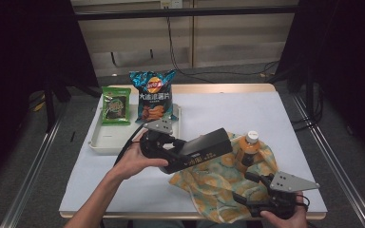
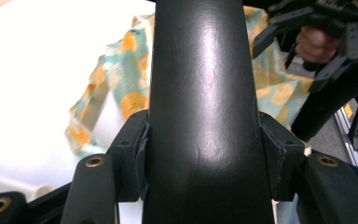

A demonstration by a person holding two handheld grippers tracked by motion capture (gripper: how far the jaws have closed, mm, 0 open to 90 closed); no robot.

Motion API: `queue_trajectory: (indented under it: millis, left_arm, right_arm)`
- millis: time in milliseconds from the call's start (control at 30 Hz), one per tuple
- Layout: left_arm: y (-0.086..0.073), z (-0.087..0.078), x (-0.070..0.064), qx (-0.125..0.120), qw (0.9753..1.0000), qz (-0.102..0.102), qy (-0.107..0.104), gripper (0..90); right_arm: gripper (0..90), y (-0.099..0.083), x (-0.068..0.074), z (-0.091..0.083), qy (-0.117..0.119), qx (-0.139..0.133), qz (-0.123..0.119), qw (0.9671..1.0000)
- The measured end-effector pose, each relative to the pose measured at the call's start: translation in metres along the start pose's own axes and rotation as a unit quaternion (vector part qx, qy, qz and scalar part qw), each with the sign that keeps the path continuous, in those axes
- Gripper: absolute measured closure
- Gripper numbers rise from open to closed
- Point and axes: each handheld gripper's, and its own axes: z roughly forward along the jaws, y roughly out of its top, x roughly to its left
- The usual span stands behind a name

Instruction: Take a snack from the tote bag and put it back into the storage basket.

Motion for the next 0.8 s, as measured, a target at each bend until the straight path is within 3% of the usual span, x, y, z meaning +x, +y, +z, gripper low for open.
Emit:
queue_trajectory:
  millis: [100,300,467,567,800]
  left_arm:
    - [-0.003,-0.004,0.007,-0.004,0.9999,-0.009,0.004,43.4]
    - [-0.009,-0.013,0.022,0.000,0.9999,-0.007,0.013,43.5]
    - [-0.014,-0.019,0.032,0.008,0.9997,-0.011,0.022,43.4]
    - [-0.018,-0.024,0.036,0.021,0.9992,-0.012,0.033,43.4]
    - [-0.026,-0.037,0.043,0.019,0.9991,-0.013,0.036,43.4]
  right_arm:
    - [15.1,0.000,-0.002,-0.005,-0.003,-0.004,0.007,1.0000]
    - [6.0,-0.005,-0.005,-0.011,-0.013,0.006,0.017,0.9998]
    - [0.6,-0.005,-0.010,-0.019,-0.016,-0.012,0.015,0.9997]
    - [0.0,-0.006,-0.012,-0.022,-0.005,-0.016,0.011,0.9998]
    - [0.7,-0.008,-0.014,-0.026,-0.027,-0.018,0.023,0.9992]
